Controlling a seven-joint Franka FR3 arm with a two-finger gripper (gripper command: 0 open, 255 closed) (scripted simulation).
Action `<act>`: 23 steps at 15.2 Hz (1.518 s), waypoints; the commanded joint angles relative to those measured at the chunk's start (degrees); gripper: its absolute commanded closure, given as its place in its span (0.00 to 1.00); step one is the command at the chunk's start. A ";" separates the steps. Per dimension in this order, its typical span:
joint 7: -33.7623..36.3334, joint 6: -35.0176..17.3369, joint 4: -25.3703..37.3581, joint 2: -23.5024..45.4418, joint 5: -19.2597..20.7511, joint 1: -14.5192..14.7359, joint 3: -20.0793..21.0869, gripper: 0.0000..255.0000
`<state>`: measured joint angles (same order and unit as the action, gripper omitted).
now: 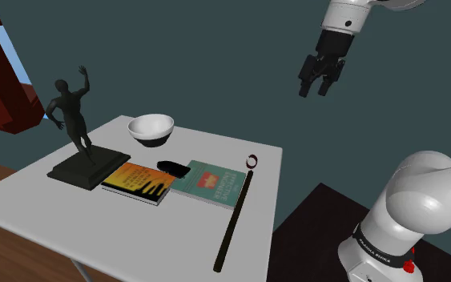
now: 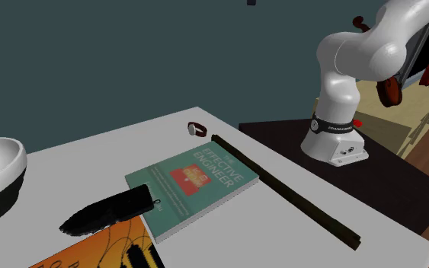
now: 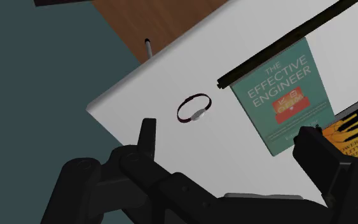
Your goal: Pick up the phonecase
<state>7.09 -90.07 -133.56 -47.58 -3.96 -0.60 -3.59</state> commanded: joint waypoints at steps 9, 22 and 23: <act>-1.36 -11.00 1.77 14.04 -1.90 3.77 3.55 0.00; -2.69 -23.15 13.27 39.73 -1.97 8.58 9.32 0.00; -2.69 -23.73 14.56 41.77 -1.74 8.92 9.74 0.00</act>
<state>4.38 -113.15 -120.54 -8.14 -5.92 7.96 5.69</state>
